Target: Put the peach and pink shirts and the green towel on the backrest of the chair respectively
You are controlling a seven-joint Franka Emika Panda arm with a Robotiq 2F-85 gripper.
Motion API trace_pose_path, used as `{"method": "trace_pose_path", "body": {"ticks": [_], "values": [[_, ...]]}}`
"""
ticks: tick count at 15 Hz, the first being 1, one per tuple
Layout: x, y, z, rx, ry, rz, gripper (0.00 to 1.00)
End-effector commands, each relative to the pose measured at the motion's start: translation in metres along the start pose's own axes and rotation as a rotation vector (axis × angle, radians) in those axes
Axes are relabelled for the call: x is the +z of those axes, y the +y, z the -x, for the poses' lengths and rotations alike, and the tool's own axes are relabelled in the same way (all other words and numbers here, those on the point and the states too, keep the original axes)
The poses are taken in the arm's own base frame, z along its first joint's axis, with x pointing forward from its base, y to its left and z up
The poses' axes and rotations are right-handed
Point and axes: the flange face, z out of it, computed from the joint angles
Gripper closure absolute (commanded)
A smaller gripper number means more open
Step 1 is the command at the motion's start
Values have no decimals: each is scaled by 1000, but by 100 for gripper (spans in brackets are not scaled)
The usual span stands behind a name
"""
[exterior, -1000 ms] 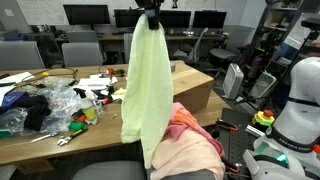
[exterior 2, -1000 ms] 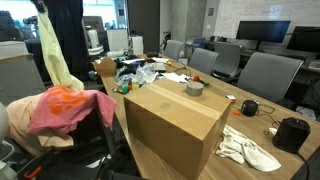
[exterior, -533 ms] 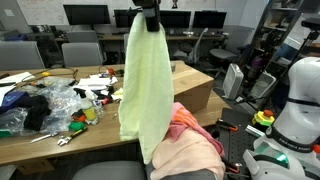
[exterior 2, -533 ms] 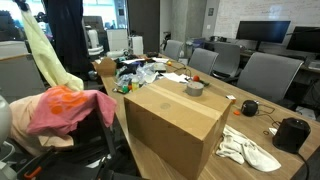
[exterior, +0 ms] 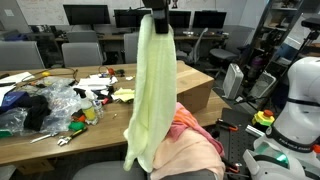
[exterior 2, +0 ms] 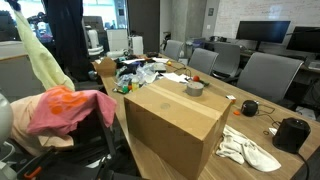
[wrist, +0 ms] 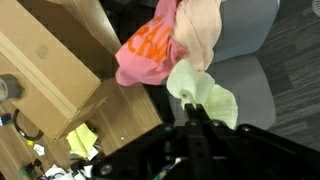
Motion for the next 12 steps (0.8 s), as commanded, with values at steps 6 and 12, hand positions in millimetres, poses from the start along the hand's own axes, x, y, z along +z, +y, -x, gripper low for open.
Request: {"method": "trace_pose_path", "body": {"ticks": [6,12], "values": [[48,53,70,90,-1,57,99],[112,87,114,134,-64,93,99]]}}
